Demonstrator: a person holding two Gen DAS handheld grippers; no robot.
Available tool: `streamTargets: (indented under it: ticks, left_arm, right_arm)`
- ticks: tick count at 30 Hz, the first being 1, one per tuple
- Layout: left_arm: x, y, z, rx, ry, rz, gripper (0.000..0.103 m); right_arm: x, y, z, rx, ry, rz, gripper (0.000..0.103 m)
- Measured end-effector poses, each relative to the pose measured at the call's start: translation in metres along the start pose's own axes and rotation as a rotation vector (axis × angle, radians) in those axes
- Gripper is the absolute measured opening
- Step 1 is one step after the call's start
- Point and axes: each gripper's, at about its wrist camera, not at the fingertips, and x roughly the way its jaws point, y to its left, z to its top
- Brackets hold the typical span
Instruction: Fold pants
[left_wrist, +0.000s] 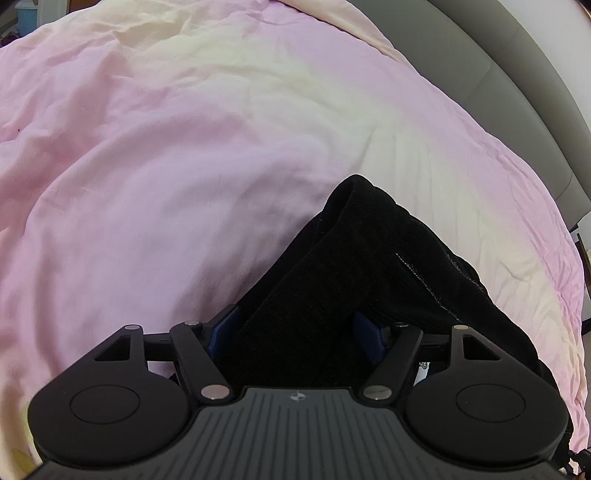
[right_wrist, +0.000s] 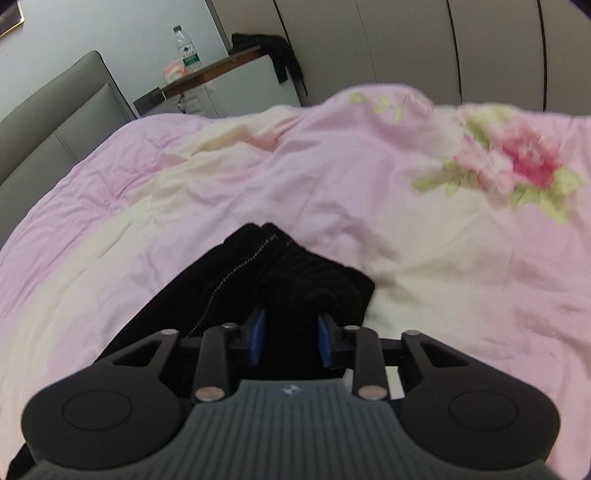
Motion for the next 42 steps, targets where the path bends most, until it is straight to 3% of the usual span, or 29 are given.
streamTargets:
  ticks: [1,2,4,6,10,13,16,17,19,22,26,32,36,42]
  left_arm:
    - [0.000,0.000,0.000,0.000,0.000,0.000,0.081]
    - [0.000,0.000,0.000,-0.001,0.000,-0.001,0.081]
    - [0.001,0.000,0.000,-0.002,0.001,-0.002,0.081]
    - [0.001,0.000,0.000,-0.002,0.002,-0.001,0.081]
    - [0.001,0.000,0.000,-0.003,0.004,-0.002,0.081]
    - [0.001,0.000,-0.001,-0.002,0.004,-0.002,0.081]
    - [0.001,0.000,-0.001,-0.004,0.004,-0.004,0.081]
    - [0.001,0.000,-0.001,-0.005,0.004,-0.005,0.081]
    - [0.002,0.000,-0.001,-0.005,0.004,-0.004,0.081]
    - [0.002,-0.001,-0.001,-0.002,0.004,-0.005,0.082]
    - [0.003,0.000,-0.002,-0.002,0.006,-0.007,0.084]
    - [0.004,0.001,-0.001,-0.007,0.008,-0.014,0.084]
    - [0.003,-0.002,-0.003,0.005,-0.003,-0.003,0.084]
    - [-0.001,-0.015,-0.011,0.065,-0.056,0.061,0.085]
  right_arm:
    - [-0.009,0.014,-0.001,-0.054,-0.060,-0.054,0.046]
    - [-0.017,0.025,-0.002,-0.101,-0.112,-0.096,0.053]
    - [-0.035,0.054,-0.006,-0.198,-0.209,-0.147,0.053]
    - [-0.046,0.083,-0.010,-0.284,-0.248,-0.073,0.054]
    - [-0.046,0.154,-0.045,-0.524,-0.015,0.292,0.050]
    - [-0.043,0.206,-0.092,-0.692,0.148,0.395,0.050]
    - [-0.037,0.244,-0.128,-0.794,0.198,0.383,0.053]
    - [-0.034,0.253,-0.135,-0.822,0.195,0.365,0.044]
    - [-0.023,0.268,-0.142,-0.854,0.204,0.333,0.038]
    - [-0.011,0.281,-0.137,-0.867,0.170,0.291,0.021]
    - [-0.007,0.291,-0.130,-0.835,0.181,0.268,0.020]
    - [-0.058,0.265,-0.118,-0.646,0.119,0.456,0.022]
    - [-0.085,0.218,-0.107,-0.576,0.084,0.480,0.029]
    - [-0.095,0.114,-0.069,-0.360,0.046,0.381,0.031]
